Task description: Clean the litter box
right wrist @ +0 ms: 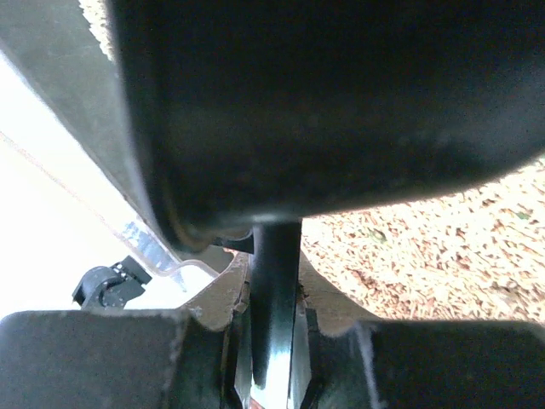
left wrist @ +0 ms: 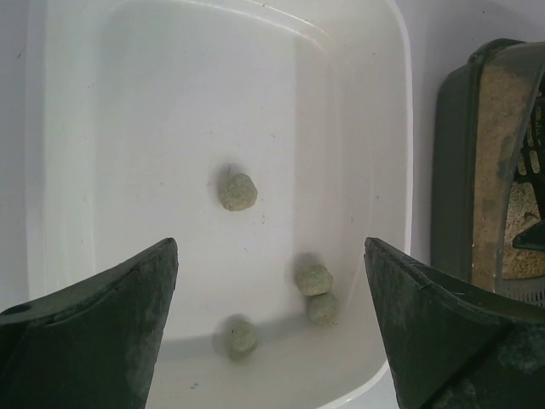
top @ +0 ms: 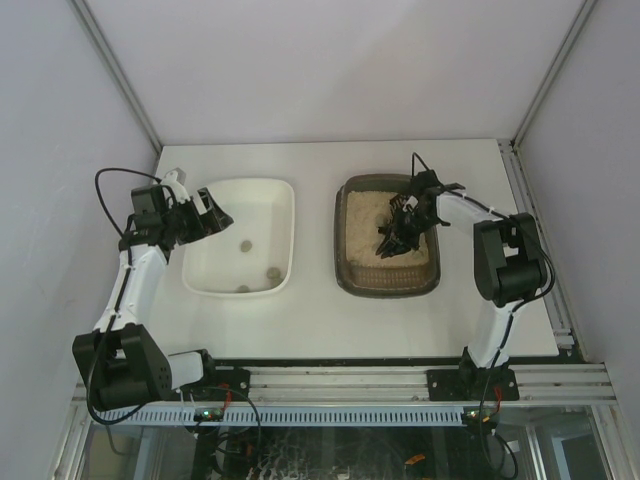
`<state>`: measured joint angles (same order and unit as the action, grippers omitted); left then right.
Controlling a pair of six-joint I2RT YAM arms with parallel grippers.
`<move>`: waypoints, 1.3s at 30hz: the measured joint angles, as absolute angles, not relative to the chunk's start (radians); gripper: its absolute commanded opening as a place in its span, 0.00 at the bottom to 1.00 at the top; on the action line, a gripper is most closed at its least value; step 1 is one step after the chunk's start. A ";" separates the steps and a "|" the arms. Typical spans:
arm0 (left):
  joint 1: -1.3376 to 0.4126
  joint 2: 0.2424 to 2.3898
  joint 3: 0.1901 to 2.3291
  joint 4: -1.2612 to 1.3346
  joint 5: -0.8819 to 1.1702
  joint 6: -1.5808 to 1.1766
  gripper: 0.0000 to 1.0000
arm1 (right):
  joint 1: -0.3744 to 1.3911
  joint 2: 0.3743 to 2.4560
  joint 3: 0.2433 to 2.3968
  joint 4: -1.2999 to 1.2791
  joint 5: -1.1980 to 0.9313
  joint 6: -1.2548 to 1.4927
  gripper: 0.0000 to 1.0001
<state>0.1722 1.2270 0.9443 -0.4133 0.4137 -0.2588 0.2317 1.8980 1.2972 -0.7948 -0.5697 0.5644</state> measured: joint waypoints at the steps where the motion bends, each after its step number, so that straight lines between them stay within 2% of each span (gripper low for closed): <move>1: 0.172 1.229 0.944 -0.413 0.414 -0.258 0.94 | 0.230 1.898 1.289 -0.776 -0.589 0.566 0.00; 12: 0.172 1.250 0.944 -0.414 0.399 -0.252 0.94 | 0.209 1.803 1.081 -0.575 -0.758 0.600 0.00; 23: 0.172 1.272 0.939 -0.411 0.397 -0.245 0.94 | 0.194 1.613 0.914 -0.500 -0.784 0.659 0.00; 33: 0.168 1.297 0.925 -0.435 0.393 -0.200 0.94 | 0.191 1.541 0.707 -0.210 -0.930 0.730 0.00; 39: 0.164 1.274 0.925 -0.469 0.313 -0.155 0.95 | 0.165 1.515 0.633 -0.014 -0.968 0.756 0.00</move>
<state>0.1642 1.2743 0.9253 -0.4690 0.3126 -0.1551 0.1650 1.5150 0.6334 -0.0135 -0.9684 0.7563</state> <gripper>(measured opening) 0.945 0.138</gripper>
